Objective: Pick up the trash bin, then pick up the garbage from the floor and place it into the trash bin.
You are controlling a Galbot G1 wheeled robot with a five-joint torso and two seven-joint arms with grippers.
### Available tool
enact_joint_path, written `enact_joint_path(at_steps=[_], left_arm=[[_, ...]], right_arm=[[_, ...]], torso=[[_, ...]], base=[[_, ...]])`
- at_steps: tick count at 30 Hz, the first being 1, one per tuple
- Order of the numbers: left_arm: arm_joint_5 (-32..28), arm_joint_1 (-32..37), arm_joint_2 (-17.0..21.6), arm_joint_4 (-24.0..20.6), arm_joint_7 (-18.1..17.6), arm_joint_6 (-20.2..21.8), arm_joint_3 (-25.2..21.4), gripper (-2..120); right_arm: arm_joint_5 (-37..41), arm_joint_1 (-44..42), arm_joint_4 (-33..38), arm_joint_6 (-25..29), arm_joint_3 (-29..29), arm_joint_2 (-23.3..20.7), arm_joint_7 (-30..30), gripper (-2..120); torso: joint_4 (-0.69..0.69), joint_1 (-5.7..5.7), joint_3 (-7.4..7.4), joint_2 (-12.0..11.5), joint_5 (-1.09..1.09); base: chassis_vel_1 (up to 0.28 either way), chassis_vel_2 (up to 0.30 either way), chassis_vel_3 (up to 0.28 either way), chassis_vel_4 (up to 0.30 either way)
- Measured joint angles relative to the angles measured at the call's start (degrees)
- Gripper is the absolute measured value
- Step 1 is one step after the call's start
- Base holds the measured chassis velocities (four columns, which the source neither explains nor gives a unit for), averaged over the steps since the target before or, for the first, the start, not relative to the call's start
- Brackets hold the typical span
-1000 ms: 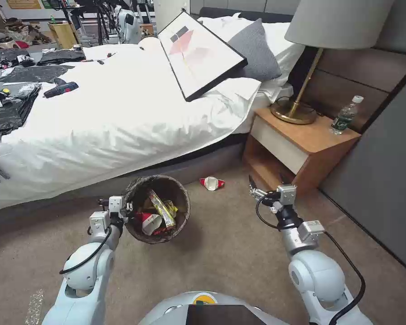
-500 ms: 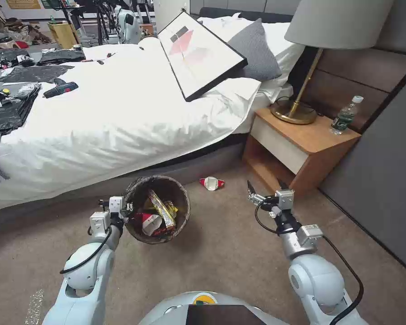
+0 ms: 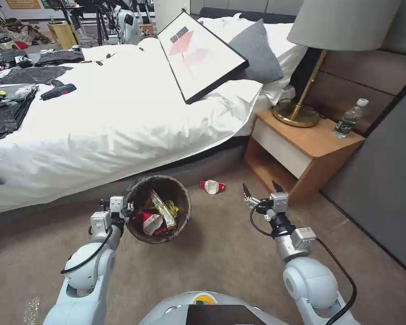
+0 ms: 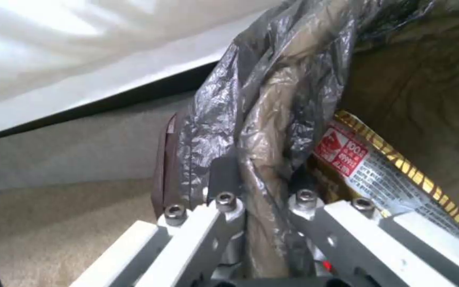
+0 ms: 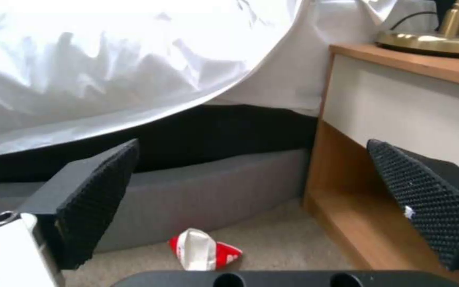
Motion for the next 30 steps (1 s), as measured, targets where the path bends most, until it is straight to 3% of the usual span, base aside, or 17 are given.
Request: enact_joint_path(at_steps=[30], left_arm=[[-0.11,-0.11,-0.06,-0.27,0.07,-0.07,-0.26,3]], right_arm=[[-0.34,0.49,-0.41,-0.10,-0.98,-0.05,0.55,100]], torso=[[-0.01,0.00,-0.01,0.00,0.00]], base=[[-0.018,0.023,0.018,-0.022]])
